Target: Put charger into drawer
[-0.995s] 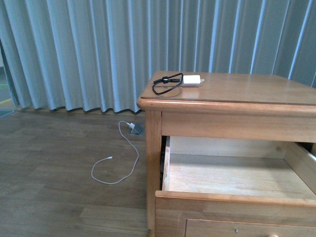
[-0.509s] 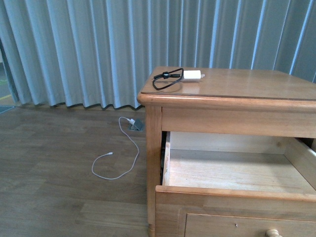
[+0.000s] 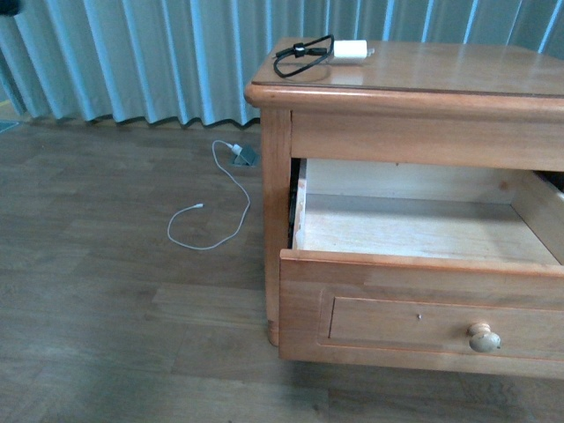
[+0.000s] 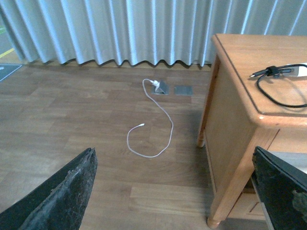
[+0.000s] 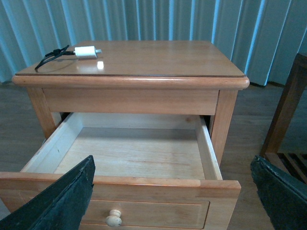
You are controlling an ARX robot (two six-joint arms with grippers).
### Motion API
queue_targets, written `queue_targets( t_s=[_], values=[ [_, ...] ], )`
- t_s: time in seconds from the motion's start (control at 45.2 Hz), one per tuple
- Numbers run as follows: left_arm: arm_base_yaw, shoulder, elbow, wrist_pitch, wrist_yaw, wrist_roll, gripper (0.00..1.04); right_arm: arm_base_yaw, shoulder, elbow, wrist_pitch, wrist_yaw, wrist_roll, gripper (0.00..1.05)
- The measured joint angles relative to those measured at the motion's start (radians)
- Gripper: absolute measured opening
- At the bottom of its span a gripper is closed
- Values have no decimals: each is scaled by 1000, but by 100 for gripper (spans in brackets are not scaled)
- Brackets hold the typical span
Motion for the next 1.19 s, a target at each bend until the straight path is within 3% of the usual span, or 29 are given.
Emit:
queue_targets(
  t_s=[0.265,0.641,0.796,0.929,1.194],
  values=[
    [-116,484,463,117,79,50,99,0,0,0,0,0,0,96],
    [-189,952,1036,20,76,113,99,0,0,0,0,0,0,96],
    [-200,1135,1347,-156,77,110,99,0,0,0,0,0,0,96],
    [-204,1329,1716,-489,103,69,99,0,0,0,0,0,0,96],
    [-207,1508,2022,-683,103,83,99,0,0,0,0,0,0,96]
  ],
)
